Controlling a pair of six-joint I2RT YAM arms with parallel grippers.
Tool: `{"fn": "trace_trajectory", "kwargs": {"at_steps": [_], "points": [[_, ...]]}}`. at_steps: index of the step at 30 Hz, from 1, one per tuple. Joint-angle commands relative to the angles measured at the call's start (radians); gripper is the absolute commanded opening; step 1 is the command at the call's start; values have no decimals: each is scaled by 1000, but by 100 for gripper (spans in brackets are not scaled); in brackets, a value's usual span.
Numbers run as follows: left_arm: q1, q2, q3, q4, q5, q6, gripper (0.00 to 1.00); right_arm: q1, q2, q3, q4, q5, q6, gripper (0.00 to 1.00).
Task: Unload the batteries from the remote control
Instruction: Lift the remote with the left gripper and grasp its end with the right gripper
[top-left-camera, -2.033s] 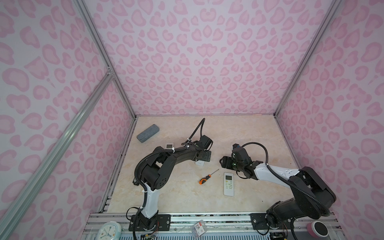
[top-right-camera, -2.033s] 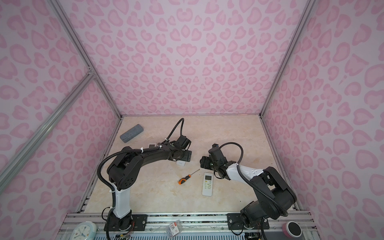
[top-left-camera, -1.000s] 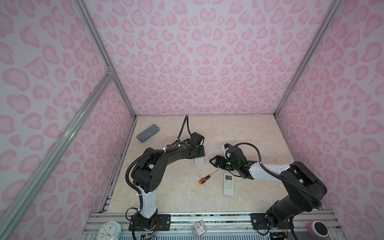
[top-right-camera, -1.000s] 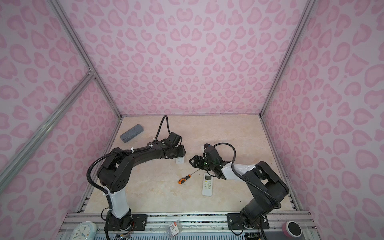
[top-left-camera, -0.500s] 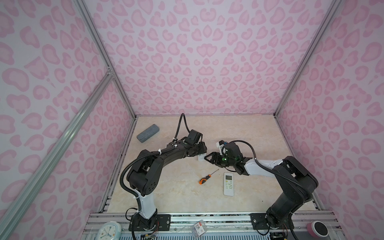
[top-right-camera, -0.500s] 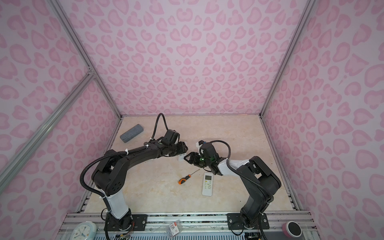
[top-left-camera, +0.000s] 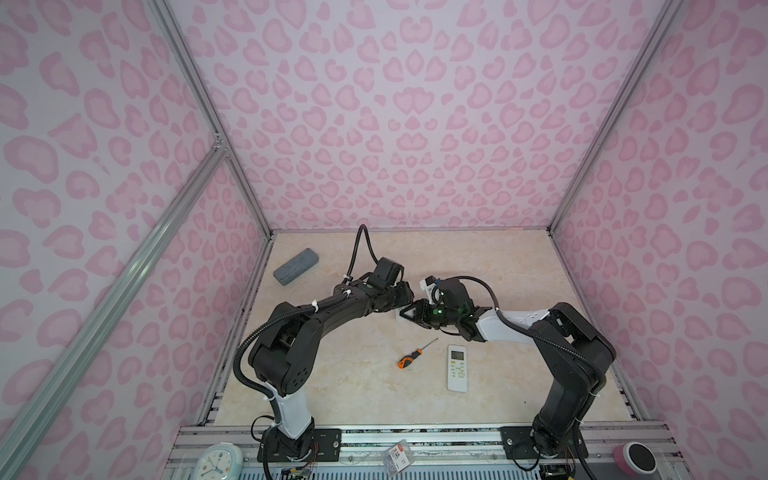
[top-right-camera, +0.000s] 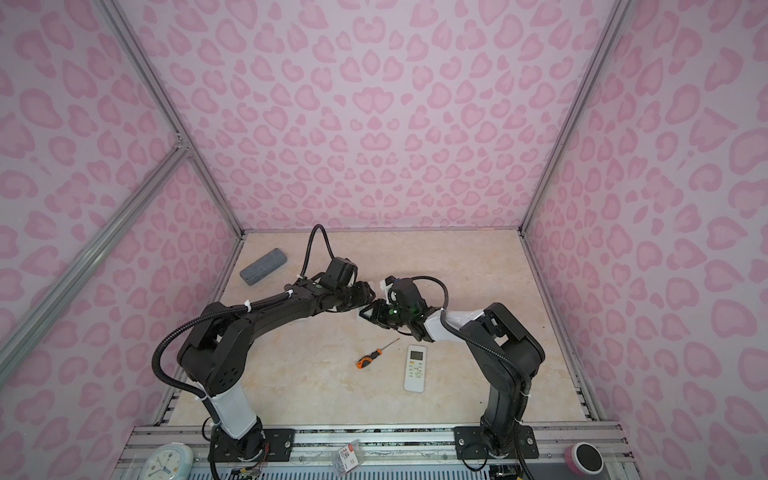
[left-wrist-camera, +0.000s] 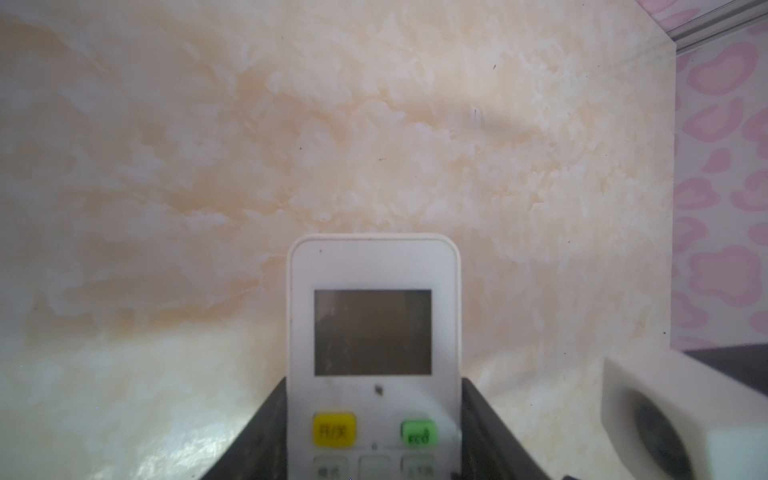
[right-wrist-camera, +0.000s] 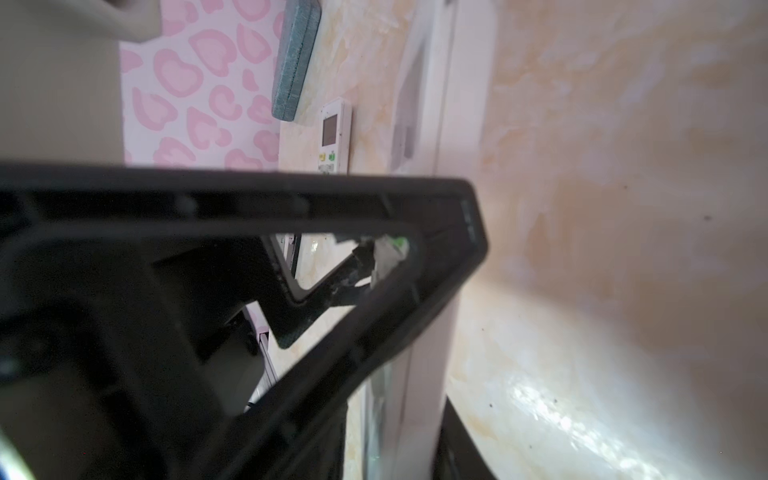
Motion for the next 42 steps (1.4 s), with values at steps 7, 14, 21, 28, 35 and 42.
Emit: {"fn": "trace_trajectory", "kwargs": {"at_steps": [7, 14, 21, 28, 35, 42], "points": [[2, -30, -5, -10, 30, -15, 62, 11, 11, -1, 82, -5, -8, 13], [27, -96, 14, -85, 20, 27, 89, 13, -14, -5, 44, 29, -64, 13], [123, -274, -45, -165, 15, 6, 87, 54, -83, 61, -258, 218, -332, 13], [207, -399, -64, -203, 133, -150, 81, 205, -124, 163, -530, 678, -665, 13], [223, -395, -76, -178, 253, -301, 77, 305, -112, 189, -562, 954, -847, 13], [232, -314, -96, -115, 387, -358, 67, 409, -95, 201, -559, 1162, -1015, 13]]}}
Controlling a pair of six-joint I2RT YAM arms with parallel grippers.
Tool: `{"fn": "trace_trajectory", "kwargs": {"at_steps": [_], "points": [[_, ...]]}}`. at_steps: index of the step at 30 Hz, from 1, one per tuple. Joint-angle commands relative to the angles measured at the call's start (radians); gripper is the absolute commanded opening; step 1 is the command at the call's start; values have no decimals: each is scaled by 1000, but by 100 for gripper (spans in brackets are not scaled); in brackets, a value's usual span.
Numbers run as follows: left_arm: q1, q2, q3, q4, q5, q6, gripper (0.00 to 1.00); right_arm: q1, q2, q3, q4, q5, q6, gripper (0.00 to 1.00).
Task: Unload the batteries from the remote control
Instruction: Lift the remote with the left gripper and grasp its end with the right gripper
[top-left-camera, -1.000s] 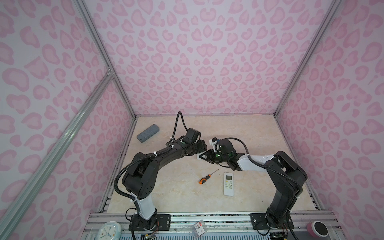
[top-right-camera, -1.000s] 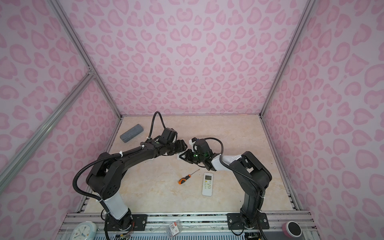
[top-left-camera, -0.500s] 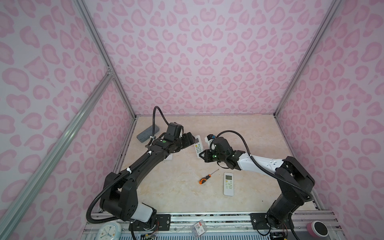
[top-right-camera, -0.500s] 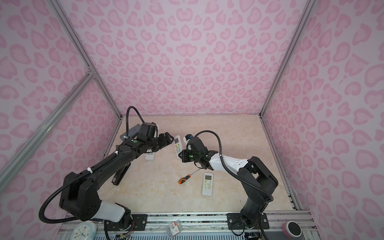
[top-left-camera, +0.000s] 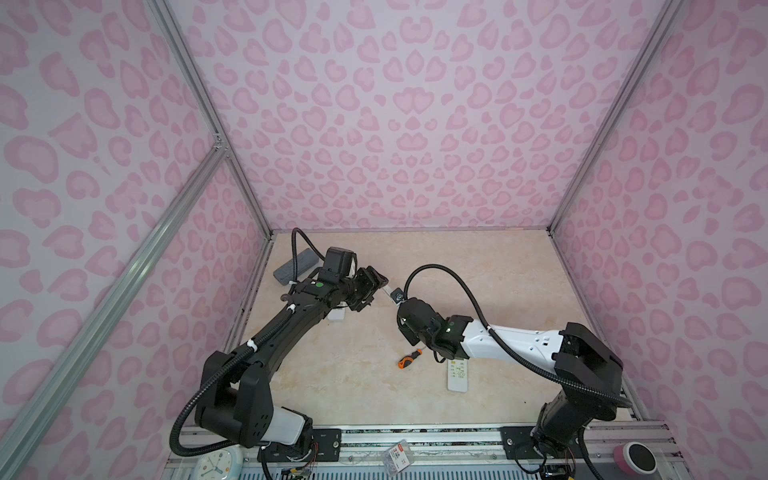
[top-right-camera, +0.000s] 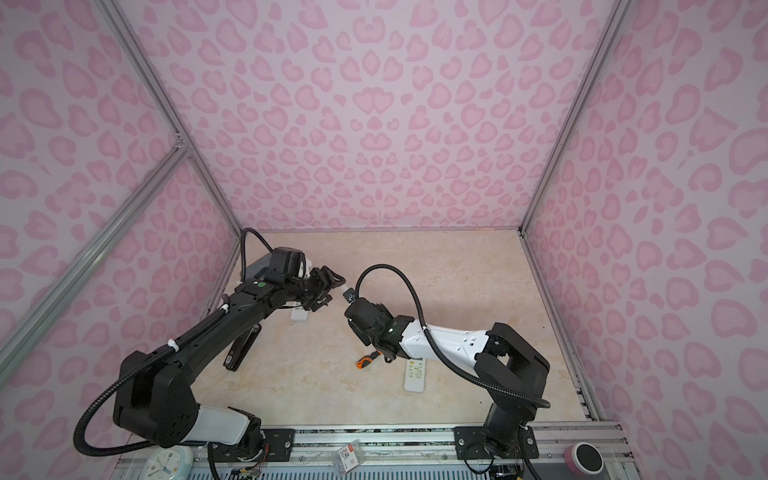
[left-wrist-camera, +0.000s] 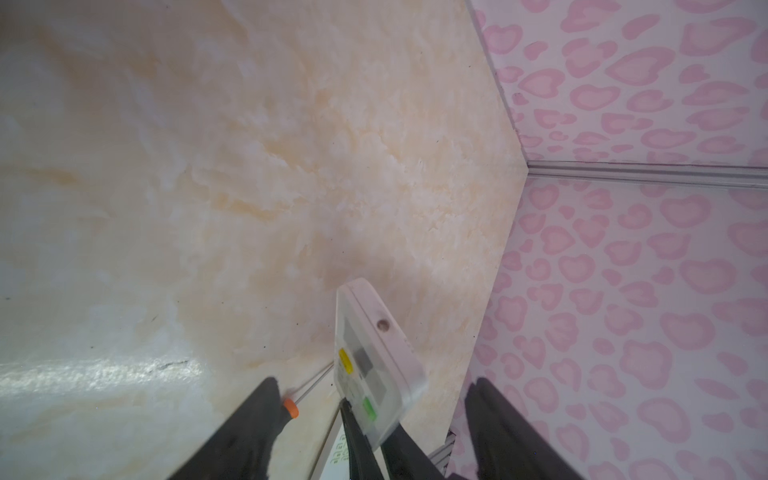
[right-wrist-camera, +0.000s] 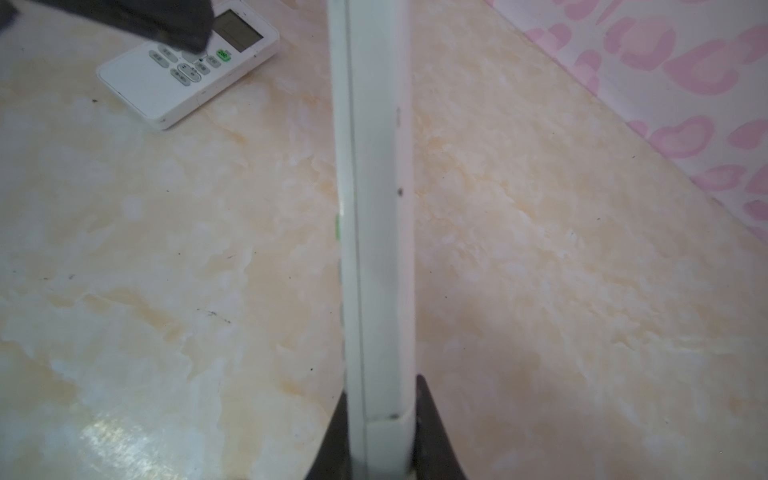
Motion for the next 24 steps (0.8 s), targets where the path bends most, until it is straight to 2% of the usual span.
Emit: {"fn": "trace_trajectory", "kwargs": {"at_steps": [1, 6, 12, 14, 15, 17, 20, 24], "points": [[2, 25, 6, 57, 96, -30, 65, 37, 16, 6, 0, 168, -132, 13], [8, 39, -1, 62, 130, -48, 50, 74, 13, -3, 16, 223, -181, 13], [8, 63, 1, 62, 175, -39, 46, 101, 3, -13, 39, 253, -209, 17], [8, 64, 2, 64, 183, -39, 39, 112, 6, -12, 39, 269, -217, 19], [9, 63, 2, 65, 183, -39, 33, 114, 5, -12, 38, 275, -220, 21], [9, 58, -1, 68, 186, -38, 23, 118, 3, -7, 30, 289, -210, 32], [8, 53, 3, 78, 189, -34, 14, 116, -10, 0, 13, 292, -199, 48], [17, 59, 21, 93, 197, -12, 8, 115, -53, 19, -44, 271, -133, 56]]}}
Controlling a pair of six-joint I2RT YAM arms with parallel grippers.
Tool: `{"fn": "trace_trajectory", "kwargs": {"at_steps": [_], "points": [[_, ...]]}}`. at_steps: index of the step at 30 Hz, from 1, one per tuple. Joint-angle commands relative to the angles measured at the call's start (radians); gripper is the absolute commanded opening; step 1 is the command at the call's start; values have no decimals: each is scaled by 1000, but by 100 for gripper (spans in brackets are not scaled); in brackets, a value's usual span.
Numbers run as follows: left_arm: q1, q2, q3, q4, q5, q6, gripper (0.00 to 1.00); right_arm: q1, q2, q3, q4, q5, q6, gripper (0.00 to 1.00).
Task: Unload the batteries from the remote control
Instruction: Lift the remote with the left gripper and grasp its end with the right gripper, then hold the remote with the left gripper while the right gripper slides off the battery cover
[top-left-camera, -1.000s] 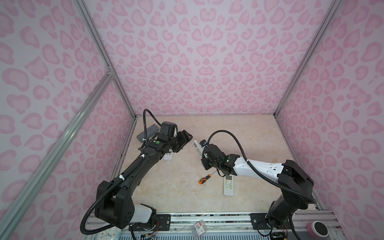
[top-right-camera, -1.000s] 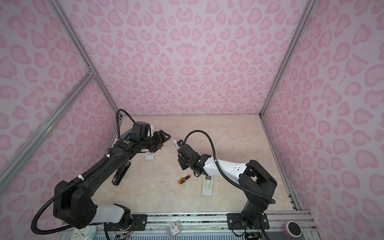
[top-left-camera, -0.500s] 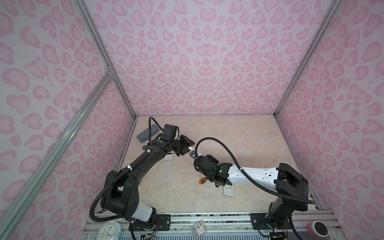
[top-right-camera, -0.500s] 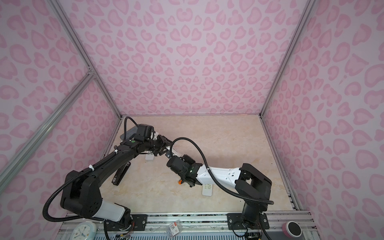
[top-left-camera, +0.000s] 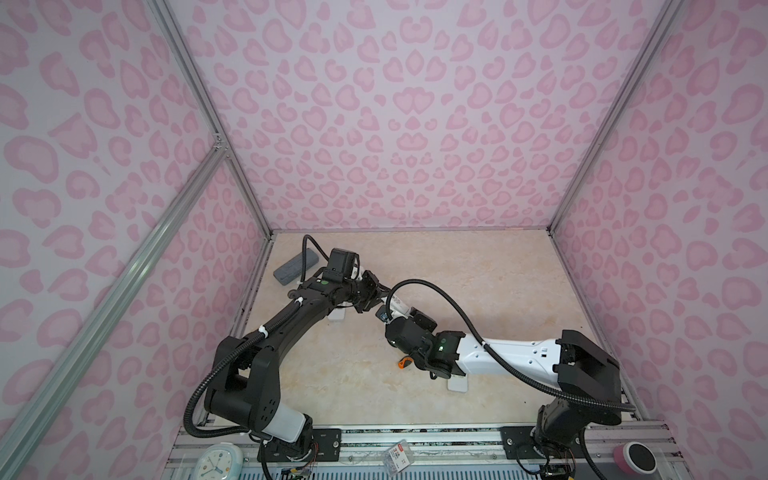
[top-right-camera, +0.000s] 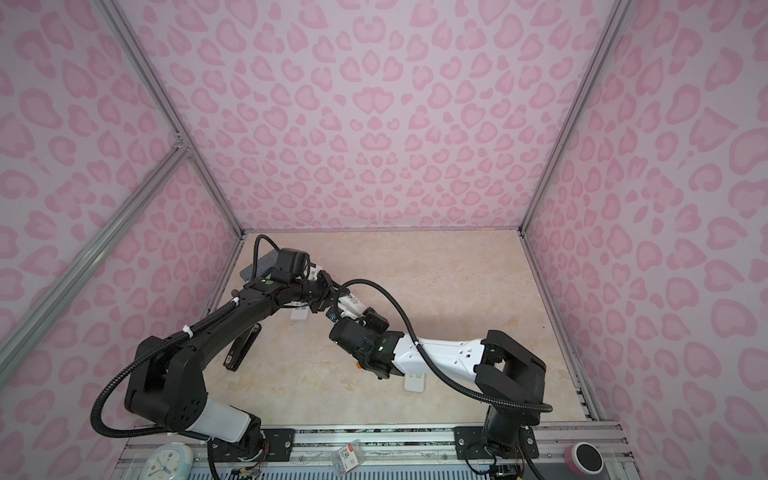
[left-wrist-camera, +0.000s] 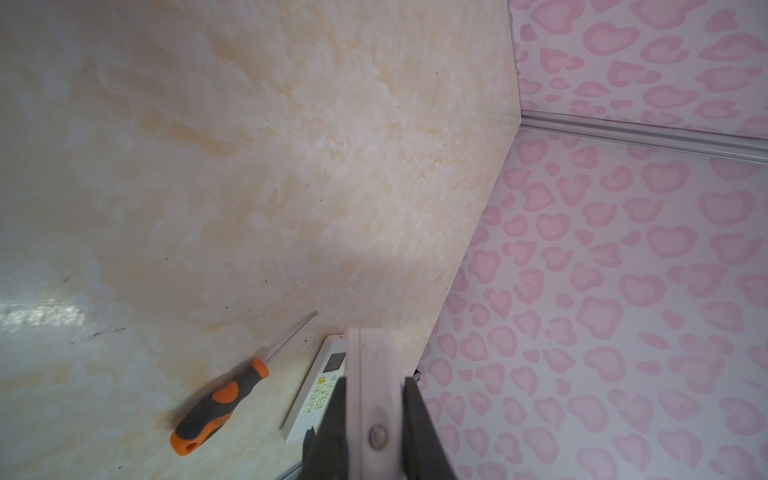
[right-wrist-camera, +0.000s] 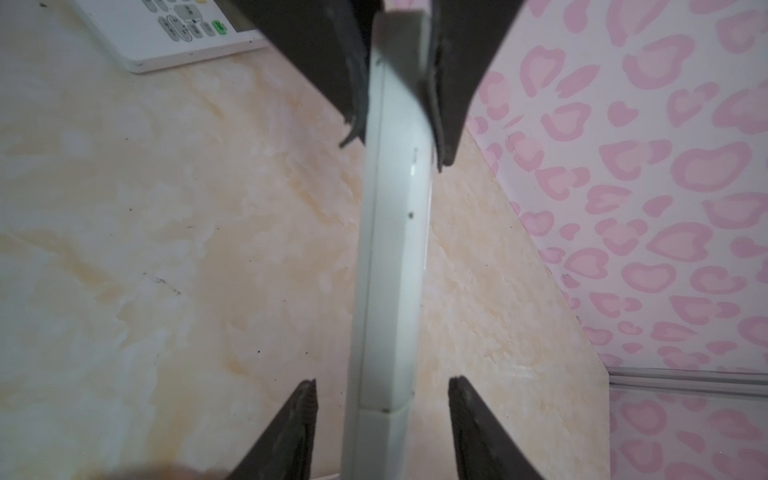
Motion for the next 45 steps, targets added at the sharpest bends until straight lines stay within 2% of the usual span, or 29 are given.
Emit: {"fn": "trace_trajectory", "kwargs": {"at_steps": [1, 9, 12, 14, 17, 22, 29, 36, 45], "points": [[10, 5, 22, 56, 23, 39, 7, -1, -38, 11, -48, 2, 83, 57], [42, -2, -11, 160, -19, 134, 4, -7, -152, 50, -153, 5, 318, 60], [44, -7, -27, 218, -34, 152, 4, -39, -193, 53, -157, -59, 377, 60], [45, -17, -47, 258, -47, 147, 4, -91, -216, 66, -173, -152, 439, 60], [45, -64, -119, 367, -62, 134, 4, -211, -255, 64, -160, -362, 544, 60], [46, -162, -236, 526, -101, 111, 4, -389, -311, -12, -32, -703, 733, 59], [43, -214, -330, 778, -105, 8, 4, -494, -291, -71, 141, -975, 935, 59], [38, -190, -364, 996, -54, -130, 4, -523, -247, -102, 292, -1082, 1016, 57], [-3, -152, -357, 1128, -37, -188, 4, -532, -186, -73, 343, -1131, 1057, 54]]}}
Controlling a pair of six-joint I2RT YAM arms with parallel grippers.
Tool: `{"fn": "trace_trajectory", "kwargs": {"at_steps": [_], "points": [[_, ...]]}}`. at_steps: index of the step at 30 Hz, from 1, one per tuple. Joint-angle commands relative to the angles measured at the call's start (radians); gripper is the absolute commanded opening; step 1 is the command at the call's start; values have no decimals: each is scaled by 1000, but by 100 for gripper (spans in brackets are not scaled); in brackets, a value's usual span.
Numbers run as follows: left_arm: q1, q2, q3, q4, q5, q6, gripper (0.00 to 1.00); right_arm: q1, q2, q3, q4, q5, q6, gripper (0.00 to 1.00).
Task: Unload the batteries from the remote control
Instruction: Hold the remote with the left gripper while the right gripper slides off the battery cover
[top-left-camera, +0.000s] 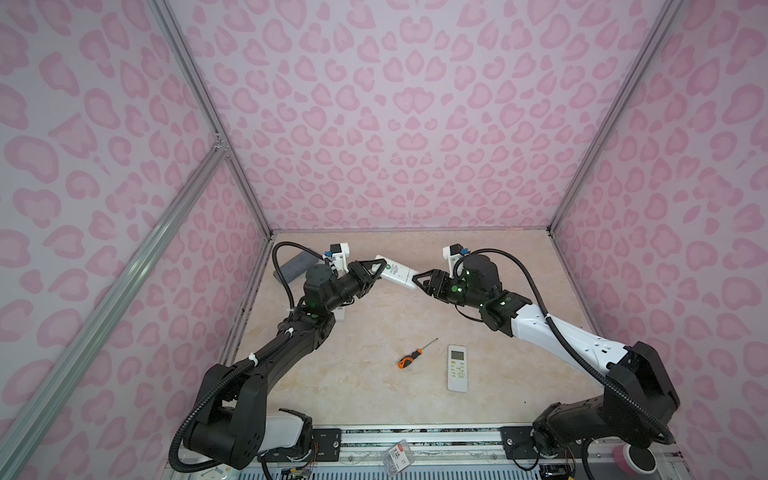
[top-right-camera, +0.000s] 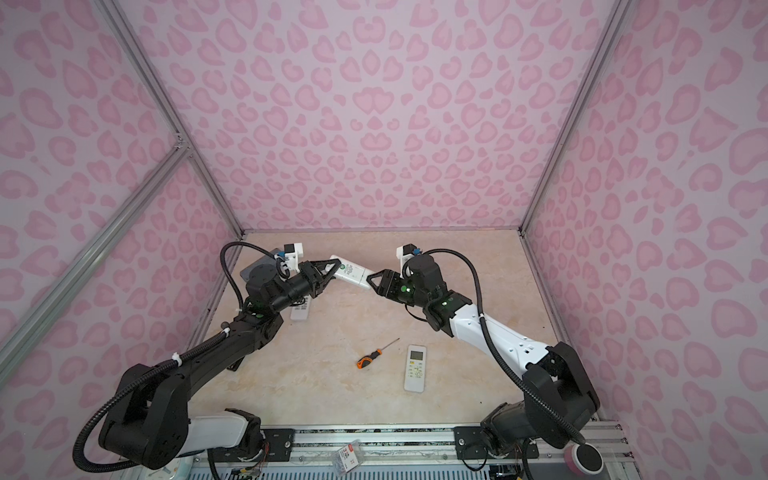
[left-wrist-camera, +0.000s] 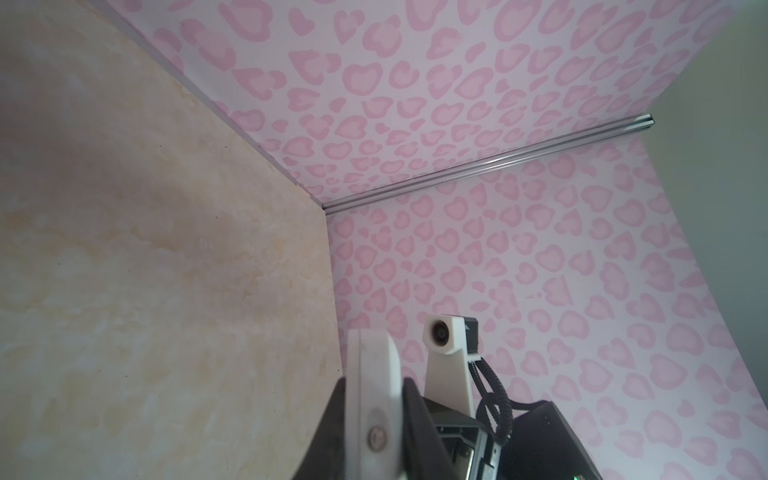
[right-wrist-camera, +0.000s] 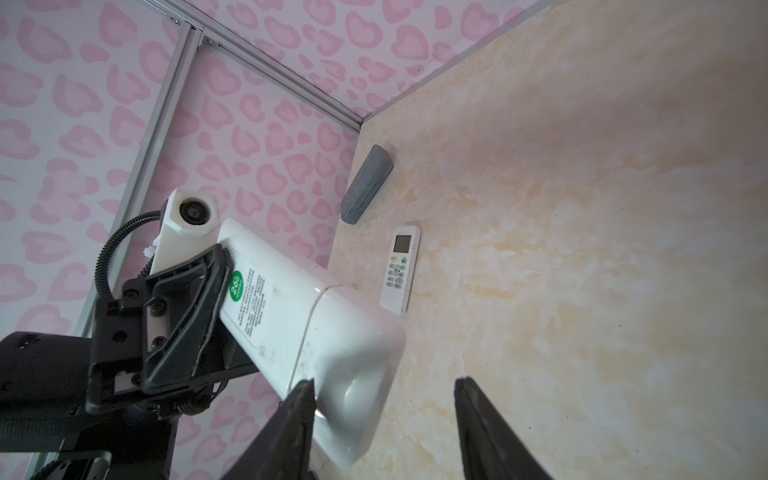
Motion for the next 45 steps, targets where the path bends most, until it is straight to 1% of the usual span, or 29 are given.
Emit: {"fn": "trace_trajectory", "kwargs": {"at_steps": [1, 4, 8, 11, 21, 29, 40, 45], "points": [[-28, 31, 17, 133, 16, -38, 4, -3, 19, 21, 28, -34, 11, 53], [-48, 57, 24, 168, 8, -57, 4, -8, 17, 21, 10, -30, 4, 45], [-46, 43, -6, 181, -17, -52, 4, -14, -15, -7, -24, 0, -11, 33], [-46, 43, -2, 177, -8, -51, 4, -21, -33, -36, -18, 3, -5, 28], [-41, 51, -4, 178, -11, -51, 4, -33, -47, -27, -26, -7, -10, 27], [-38, 70, -4, 186, -5, -65, 4, -35, -55, -32, 1, -41, -6, 18], [-28, 69, -10, 183, -1, -65, 4, -35, -66, -32, 17, -51, 2, 18], [-22, 62, -27, 168, -8, -80, 3, -14, -87, -22, -8, -28, -39, 19]]}}
